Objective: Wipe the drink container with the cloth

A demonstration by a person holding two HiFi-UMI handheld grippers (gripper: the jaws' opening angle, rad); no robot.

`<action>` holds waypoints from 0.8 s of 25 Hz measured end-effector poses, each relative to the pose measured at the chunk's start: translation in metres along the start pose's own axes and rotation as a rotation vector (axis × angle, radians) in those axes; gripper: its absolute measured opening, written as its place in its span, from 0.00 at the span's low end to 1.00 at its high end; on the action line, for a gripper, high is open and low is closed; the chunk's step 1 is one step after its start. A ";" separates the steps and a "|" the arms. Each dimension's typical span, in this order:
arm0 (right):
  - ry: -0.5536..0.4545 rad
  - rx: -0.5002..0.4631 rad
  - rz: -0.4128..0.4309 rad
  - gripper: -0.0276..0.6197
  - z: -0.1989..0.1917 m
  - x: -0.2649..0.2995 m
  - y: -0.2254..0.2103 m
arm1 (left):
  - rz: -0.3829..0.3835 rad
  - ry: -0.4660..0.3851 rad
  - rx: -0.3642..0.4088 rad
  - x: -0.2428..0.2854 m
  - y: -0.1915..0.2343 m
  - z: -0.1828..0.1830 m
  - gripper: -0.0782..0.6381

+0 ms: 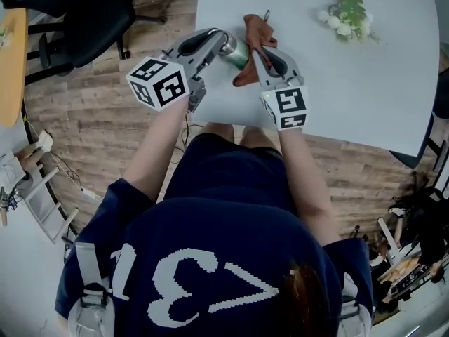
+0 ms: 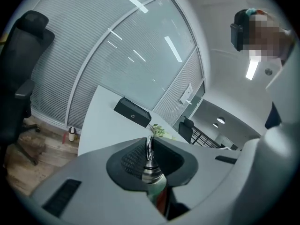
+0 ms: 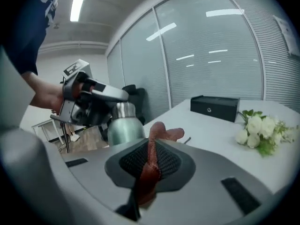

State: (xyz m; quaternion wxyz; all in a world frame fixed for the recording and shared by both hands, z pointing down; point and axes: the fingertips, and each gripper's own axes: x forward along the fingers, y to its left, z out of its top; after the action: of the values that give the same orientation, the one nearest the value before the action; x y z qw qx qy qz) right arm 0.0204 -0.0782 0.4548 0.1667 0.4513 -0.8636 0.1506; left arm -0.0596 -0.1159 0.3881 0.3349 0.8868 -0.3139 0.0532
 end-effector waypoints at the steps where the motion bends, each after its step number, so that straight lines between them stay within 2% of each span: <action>1: 0.024 0.014 -0.002 0.11 -0.013 0.001 -0.005 | 0.000 0.000 -0.002 -0.001 0.000 0.000 0.18; 4: -0.007 0.135 0.057 0.11 -0.018 0.003 -0.009 | -0.010 0.003 0.000 0.000 -0.001 -0.001 0.18; 6: -0.087 0.223 0.126 0.11 0.005 0.005 -0.001 | -0.013 0.003 0.000 0.000 -0.003 -0.001 0.18; 8: -0.165 0.241 0.177 0.11 0.038 0.004 0.015 | -0.005 -0.002 -0.009 0.000 -0.003 -0.001 0.18; 11: -0.283 0.167 0.242 0.11 0.093 -0.002 0.046 | 0.012 -0.013 -0.040 0.001 -0.001 0.002 0.18; 13: -0.295 0.059 0.243 0.11 0.107 -0.002 0.063 | 0.024 -0.008 -0.044 0.004 0.001 0.004 0.18; 15: -0.254 -0.024 0.214 0.11 0.095 0.000 0.067 | 0.039 -0.004 -0.046 0.005 0.005 0.005 0.18; 20: -0.168 -0.088 0.126 0.11 0.046 -0.010 0.047 | 0.055 0.003 -0.055 0.005 0.013 0.006 0.18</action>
State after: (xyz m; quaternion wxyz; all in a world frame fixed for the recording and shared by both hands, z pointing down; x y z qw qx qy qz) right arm -0.0207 -0.0641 0.4040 0.1033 0.3992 -0.9071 0.0844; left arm -0.0638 -0.1297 0.3919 0.3579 0.8683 -0.3390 0.0552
